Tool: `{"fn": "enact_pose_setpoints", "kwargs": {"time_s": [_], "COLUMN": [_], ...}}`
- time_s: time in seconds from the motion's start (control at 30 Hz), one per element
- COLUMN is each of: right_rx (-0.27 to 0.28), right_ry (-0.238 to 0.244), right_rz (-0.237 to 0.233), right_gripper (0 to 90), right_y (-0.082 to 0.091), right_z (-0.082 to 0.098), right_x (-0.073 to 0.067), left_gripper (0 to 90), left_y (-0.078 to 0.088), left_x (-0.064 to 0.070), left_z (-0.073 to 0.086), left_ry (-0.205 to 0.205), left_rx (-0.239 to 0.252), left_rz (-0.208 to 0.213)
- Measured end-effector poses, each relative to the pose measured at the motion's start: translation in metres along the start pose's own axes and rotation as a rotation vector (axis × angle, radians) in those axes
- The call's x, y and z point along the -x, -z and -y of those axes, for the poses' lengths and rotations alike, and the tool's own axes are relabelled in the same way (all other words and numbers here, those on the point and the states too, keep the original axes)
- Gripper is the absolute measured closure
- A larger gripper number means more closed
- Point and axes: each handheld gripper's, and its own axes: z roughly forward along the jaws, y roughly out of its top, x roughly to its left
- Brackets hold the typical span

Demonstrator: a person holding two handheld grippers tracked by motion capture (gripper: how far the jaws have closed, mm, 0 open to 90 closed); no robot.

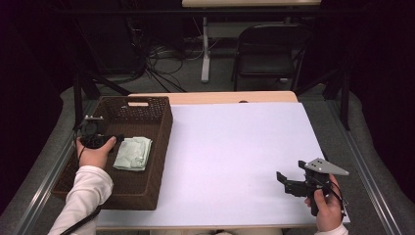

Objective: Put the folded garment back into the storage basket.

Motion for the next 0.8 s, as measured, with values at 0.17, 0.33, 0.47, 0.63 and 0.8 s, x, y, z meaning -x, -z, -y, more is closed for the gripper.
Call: {"fn": "enact_pose_setpoints", "kwargs": {"time_s": [0.17,0.33,0.47,0.63,0.8], "right_rx": [0.002,-0.003,0.000,0.001,0.004], "right_ry": [0.003,0.003,0.002,0.002,0.002], "right_rz": [0.003,0.005,0.002,0.005,0.003], "right_gripper": [7.5,7.5,7.5,7.5,7.5], "right_y": [0.000,0.000,0.000,0.000,0.000], "right_z": [0.000,0.000,0.000,0.000,0.000], "right_x": [0.000,-0.001,-0.002,-0.001,-0.002], "left_gripper": [32.8,26.9,23.4,15.7,10.1], "left_y": [0.010,0.021,0.027,0.037,0.040], "left_x": [0.000,0.002,0.005,0.007,0.011], "left_z": [-0.003,-0.005,-0.007,-0.010,-0.010], "left_ry": [-0.013,-0.021,-0.033,-0.048,-0.060], "left_rx": [0.024,0.039,0.059,0.075,0.089], "left_rz": [-0.008,0.006,-0.001,0.000,0.009]}}
